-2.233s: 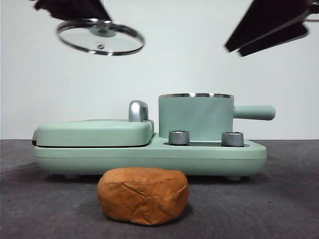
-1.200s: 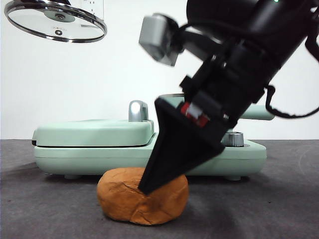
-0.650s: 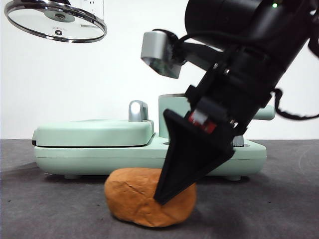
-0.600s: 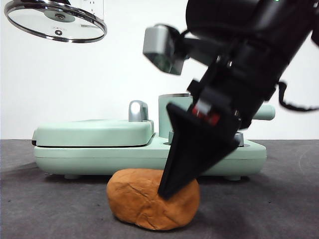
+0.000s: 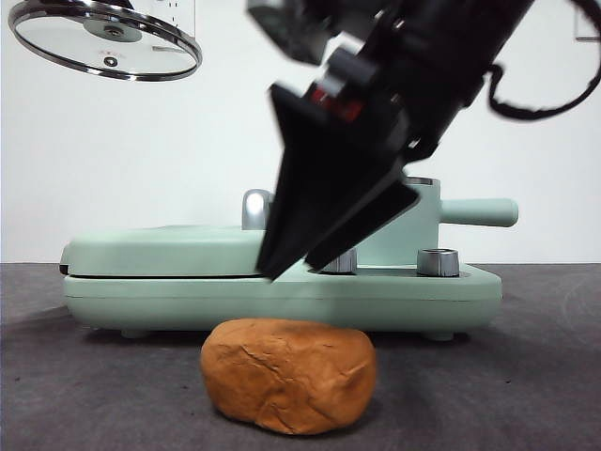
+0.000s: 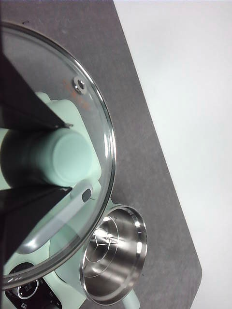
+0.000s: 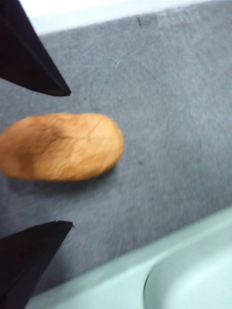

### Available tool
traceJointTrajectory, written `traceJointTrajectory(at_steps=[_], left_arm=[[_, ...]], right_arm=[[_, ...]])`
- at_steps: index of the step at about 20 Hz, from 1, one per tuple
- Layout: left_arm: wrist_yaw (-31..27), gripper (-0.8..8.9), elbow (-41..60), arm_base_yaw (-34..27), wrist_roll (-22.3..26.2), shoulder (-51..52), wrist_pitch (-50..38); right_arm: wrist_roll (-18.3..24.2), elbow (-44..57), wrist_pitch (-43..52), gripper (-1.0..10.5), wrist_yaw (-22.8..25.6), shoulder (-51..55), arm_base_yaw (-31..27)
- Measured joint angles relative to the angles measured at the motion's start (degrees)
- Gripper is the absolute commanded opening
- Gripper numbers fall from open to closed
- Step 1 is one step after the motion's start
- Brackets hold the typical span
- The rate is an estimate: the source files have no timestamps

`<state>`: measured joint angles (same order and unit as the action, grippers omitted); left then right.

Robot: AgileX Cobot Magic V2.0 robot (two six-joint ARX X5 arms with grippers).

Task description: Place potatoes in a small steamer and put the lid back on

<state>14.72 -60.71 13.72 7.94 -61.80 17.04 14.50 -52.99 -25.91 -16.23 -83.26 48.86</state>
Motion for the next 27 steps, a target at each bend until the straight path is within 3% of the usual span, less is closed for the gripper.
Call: traceJointTrajectory(at_steps=[7, 14, 19, 23, 27], left_arm=[[0.0, 0.12, 0.0, 0.0, 0.0, 0.0, 0.0], [0.0, 0.12, 0.0, -0.2, 0.0, 0.0, -0.1], [0.0, 0.12, 0.0, -0.7, 0.0, 0.0, -0.1], [0.0, 0.12, 0.0, -0.7, 0.0, 0.0, -0.1], [0.0, 0.12, 0.0, -0.7, 0.0, 0.0, -0.1]], right_arm=[[0.0, 0.0, 1.4, 4.0, 0.1, -4.5, 2.7], [0.0, 0.0, 1.4, 2.1, 4.0, -7.8, 3.3], [-0.8, 0.0, -0.1, 2.0, 4.3, -6.8, 3.0], [-4.7, -2.8, -8.7, 2.0, 4.5, -1.3, 1.2], [-9.5, -14.1, -21.9, 2.0, 4.7, 1.4, -3.7]])
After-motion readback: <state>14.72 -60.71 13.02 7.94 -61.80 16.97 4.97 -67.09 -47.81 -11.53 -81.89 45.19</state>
